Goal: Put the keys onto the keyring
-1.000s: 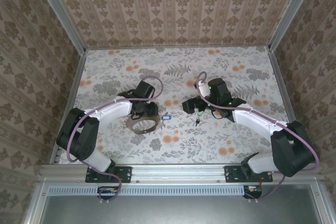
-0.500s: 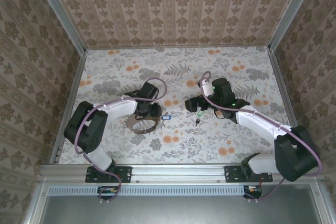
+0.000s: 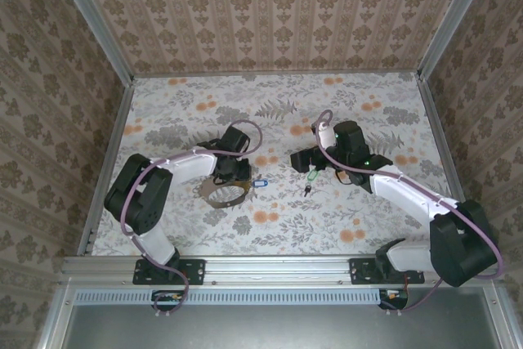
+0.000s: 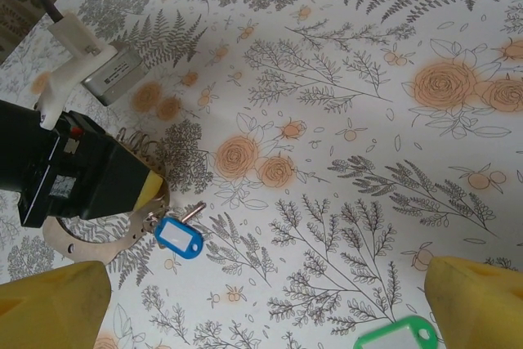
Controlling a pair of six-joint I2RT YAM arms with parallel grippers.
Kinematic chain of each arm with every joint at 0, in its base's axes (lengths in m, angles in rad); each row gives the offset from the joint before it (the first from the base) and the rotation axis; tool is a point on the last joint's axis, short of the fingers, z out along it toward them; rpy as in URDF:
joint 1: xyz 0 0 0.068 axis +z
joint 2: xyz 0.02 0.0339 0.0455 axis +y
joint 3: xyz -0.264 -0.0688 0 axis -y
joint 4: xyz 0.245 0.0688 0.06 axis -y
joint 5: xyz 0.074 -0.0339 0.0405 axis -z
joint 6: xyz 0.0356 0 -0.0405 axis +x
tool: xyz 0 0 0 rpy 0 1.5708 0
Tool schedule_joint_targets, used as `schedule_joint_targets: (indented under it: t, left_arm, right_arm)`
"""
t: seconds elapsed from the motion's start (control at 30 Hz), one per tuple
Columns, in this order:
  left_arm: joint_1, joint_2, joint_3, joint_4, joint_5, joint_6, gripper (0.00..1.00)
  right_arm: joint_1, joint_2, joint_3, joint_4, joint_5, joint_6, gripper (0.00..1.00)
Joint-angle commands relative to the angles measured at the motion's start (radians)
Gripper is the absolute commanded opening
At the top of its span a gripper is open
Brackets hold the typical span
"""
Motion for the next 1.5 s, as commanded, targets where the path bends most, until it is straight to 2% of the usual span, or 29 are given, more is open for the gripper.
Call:
schedule_joint_targets:
  t: [0.0, 0.13, 0.43, 0.67, 0.87, 0.93, 1.0, 1.2, 1.47]
  left_arm:
    - [-0.013, 0.023, 0.021, -0.011, -0.016, -0.001, 0.19]
    - [-0.025, 0.021, 0.043, -0.030, -0.026, 0.010, 0.16]
    - [-0.049, 0.042, 0.065, -0.050, -0.046, 0.015, 0.16]
    - [-0.052, 0.031, 0.070, -0.090, -0.078, 0.037, 0.07]
    - [-0.053, 0.023, 0.075, -0.113, -0.092, 0.059, 0.06]
    - [-0.053, 0.021, 0.078, -0.121, -0.095, 0.065, 0.00]
    - [-0.055, 0.006, 0.086, -0.129, -0.098, 0.083, 0.00]
    - [-0.063, -0.110, 0.103, -0.155, -0.090, 0.211, 0.00]
    - [-0.058, -0.359, 0.029, -0.106, 0.087, 0.419, 0.00]
  right_arm:
    - [-0.007, -0.026, -0.018, 0.022, 0.017, -0.012, 1.00]
    - [-0.007, -0.026, -0.018, 0.024, 0.017, -0.010, 1.00]
    - [-0.011, -0.034, -0.028, 0.030, 0.018, -0.008, 1.00]
    - [-0.019, -0.049, -0.031, 0.028, 0.021, -0.010, 1.00]
    - [-0.026, -0.068, -0.024, 0.018, 0.023, -0.015, 1.00]
    - [-0.028, -0.074, -0.021, 0.013, 0.025, -0.019, 1.00]
    - [-0.030, -0.081, -0.021, 0.010, 0.026, -0.021, 1.00]
    - [-0.035, -0.091, -0.027, 0.018, 0.002, -0.019, 1.00]
    - [-0.037, -0.136, -0.061, 0.110, -0.137, -0.010, 1.00]
